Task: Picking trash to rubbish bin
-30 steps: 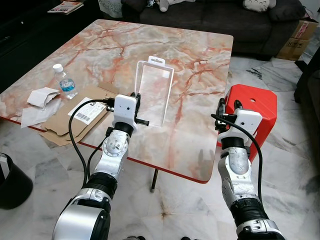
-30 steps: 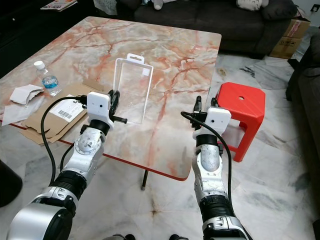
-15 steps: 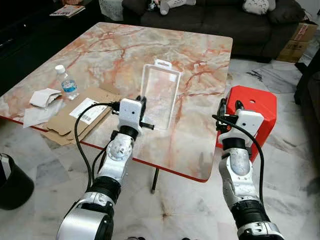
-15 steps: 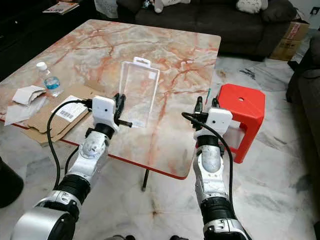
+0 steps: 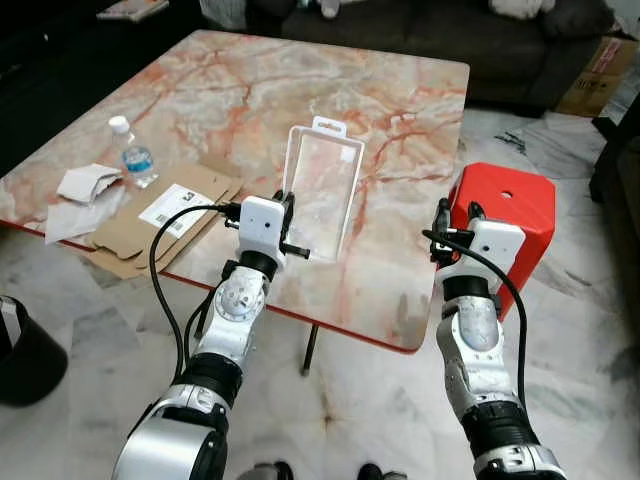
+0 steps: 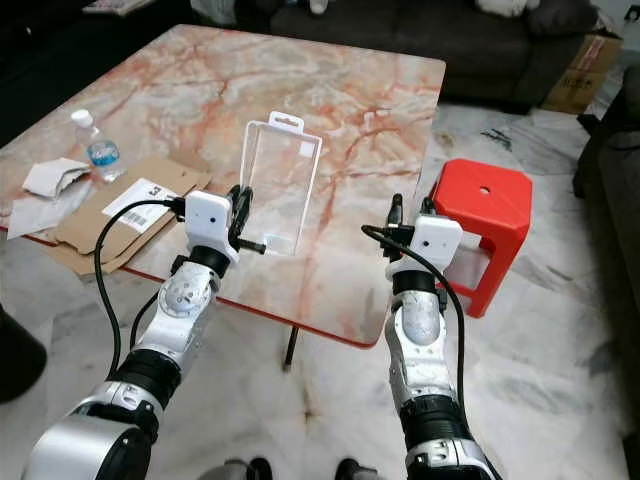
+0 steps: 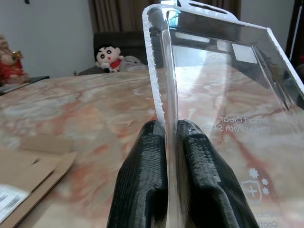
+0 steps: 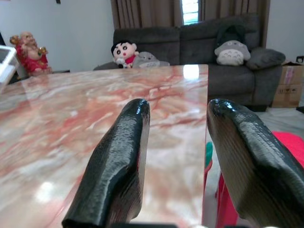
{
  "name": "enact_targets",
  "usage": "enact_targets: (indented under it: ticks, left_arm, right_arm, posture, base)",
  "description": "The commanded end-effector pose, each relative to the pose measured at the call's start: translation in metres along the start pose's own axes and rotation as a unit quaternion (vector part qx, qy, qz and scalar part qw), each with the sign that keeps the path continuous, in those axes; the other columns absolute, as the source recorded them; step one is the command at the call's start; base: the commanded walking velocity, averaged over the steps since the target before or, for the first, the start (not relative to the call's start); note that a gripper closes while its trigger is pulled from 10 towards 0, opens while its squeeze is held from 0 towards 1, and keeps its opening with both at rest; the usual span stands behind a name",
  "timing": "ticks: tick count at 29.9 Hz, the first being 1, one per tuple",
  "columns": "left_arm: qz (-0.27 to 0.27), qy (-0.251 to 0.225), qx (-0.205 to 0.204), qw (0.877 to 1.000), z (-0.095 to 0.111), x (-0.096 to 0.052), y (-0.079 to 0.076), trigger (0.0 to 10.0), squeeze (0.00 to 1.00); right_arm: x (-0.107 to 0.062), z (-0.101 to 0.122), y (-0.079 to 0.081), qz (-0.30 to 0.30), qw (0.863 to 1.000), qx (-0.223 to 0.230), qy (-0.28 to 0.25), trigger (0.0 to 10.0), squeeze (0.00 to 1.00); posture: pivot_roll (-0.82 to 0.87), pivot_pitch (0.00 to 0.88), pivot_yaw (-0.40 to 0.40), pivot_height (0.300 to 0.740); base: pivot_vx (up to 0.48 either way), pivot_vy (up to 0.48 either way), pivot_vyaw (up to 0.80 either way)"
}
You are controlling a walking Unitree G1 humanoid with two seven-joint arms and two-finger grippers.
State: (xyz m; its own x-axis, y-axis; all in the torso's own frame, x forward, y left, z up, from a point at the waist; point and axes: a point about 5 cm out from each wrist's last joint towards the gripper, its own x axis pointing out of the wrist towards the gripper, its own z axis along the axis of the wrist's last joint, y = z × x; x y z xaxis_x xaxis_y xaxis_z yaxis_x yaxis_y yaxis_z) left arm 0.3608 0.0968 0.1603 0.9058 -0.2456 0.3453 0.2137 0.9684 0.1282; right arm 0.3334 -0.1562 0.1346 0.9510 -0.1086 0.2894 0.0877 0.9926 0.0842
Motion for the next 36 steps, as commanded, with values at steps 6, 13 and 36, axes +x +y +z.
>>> enact_targets:
  ticks: [6,13,36]
  left_arm:
    - [0.001,-0.007,-0.002,1.0,0.0033,0.001,0.0018,10.0,0.0]
    - [0.0,-0.006,-0.004,1.0,0.0033,0.0015,0.0012,10.0,0.0]
    - [0.007,-0.007,-0.006,1.0,0.0048,0.0028,0.0039,10.0,0.0]
  right_arm:
    - [0.0014,0.0032,0.0025,0.003,1.0,0.003,-0.005,10.0,0.0]
    - [0.0018,0.004,0.0025,0.003,1.0,0.003,-0.005,10.0,0.0]
    - [0.0032,0.0044,0.0039,0.004,1.0,0.004,-0.003,10.0,0.0]
  posture:
    - [0.1,0.126,0.016,0.74]
    - [0.1,0.126,0.016,0.74]
    - [0.1,0.126,0.014,0.74]
  base:
    - [0.0,0.0,0.0]
    - [0.0,0.0,0.0]
    - [-0.054,0.0,0.0]
